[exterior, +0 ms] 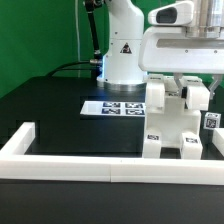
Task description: Assemble chair
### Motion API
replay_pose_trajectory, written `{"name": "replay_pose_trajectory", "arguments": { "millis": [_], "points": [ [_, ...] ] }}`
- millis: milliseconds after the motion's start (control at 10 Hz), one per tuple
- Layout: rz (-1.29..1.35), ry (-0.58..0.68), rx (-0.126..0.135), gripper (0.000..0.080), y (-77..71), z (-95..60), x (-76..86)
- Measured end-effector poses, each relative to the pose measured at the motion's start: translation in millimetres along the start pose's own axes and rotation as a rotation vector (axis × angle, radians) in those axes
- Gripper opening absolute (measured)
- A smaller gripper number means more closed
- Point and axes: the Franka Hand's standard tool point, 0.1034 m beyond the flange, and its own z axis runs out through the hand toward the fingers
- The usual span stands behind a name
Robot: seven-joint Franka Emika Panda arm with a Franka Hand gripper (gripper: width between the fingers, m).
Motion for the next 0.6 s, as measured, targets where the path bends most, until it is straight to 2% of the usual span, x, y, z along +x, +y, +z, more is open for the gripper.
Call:
{"name": "replay_pose_trajectory", "arguments": {
  "millis": [600],
  "points": [
    [-0.001,0.017,0.003,0.0288,-0.6,-0.5,3.5]
  ]
}}
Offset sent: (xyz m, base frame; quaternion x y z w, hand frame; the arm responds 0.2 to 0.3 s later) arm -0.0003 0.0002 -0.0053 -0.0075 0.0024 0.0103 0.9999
